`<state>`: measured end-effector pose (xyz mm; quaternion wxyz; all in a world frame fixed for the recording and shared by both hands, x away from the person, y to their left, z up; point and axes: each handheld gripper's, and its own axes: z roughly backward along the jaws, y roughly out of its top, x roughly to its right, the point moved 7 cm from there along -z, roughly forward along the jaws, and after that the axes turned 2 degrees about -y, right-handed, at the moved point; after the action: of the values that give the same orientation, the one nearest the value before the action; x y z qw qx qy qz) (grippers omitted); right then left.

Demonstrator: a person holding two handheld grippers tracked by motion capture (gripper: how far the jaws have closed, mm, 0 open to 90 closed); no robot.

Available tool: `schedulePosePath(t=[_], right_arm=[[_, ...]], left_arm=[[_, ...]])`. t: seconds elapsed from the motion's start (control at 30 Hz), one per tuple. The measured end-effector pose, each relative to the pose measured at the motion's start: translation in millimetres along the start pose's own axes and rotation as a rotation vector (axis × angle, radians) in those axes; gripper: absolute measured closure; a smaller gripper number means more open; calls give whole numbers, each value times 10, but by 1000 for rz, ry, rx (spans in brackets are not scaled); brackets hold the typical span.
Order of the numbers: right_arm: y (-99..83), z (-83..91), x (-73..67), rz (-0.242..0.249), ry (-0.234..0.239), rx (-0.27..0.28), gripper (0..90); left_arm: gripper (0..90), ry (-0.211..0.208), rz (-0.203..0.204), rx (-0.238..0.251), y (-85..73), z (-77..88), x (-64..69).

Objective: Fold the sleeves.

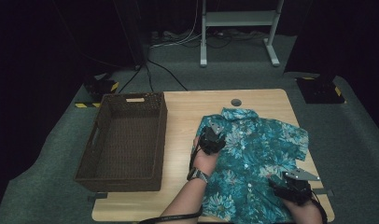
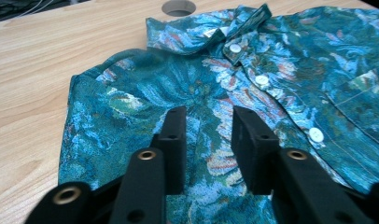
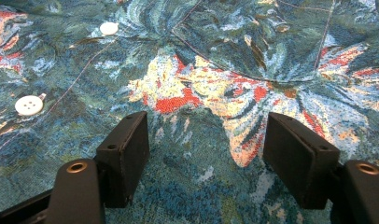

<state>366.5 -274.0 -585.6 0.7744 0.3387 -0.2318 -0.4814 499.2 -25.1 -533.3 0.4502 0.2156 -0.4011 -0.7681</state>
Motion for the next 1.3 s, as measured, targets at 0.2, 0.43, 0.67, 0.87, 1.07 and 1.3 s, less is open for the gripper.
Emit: schedulePosePath(t=[0.2, 0.43, 0.67, 0.87, 1.07, 1.3], right_arm=[[0, 0, 0, 1, 0, 0, 311], [0, 0, 0, 1, 0, 0, 311], [0, 0, 0, 1, 0, 0, 311], [0, 0, 0, 1, -1, 0, 310], [0, 0, 1, 1, -1, 0, 311], [0, 0, 0, 1, -2, 0, 310]], left_arm=[[449, -26, 3, 5, -74, 100, 2], [348, -42, 13, -1, -198, 214, -26], [266, -59, 30, 0, -255, 342, -19], [215, -53, 27, -6, -347, 477, -30], [90, -80, 11, -33, -473, 570, -25], [28, -74, -3, -19, -573, 671, -30]])
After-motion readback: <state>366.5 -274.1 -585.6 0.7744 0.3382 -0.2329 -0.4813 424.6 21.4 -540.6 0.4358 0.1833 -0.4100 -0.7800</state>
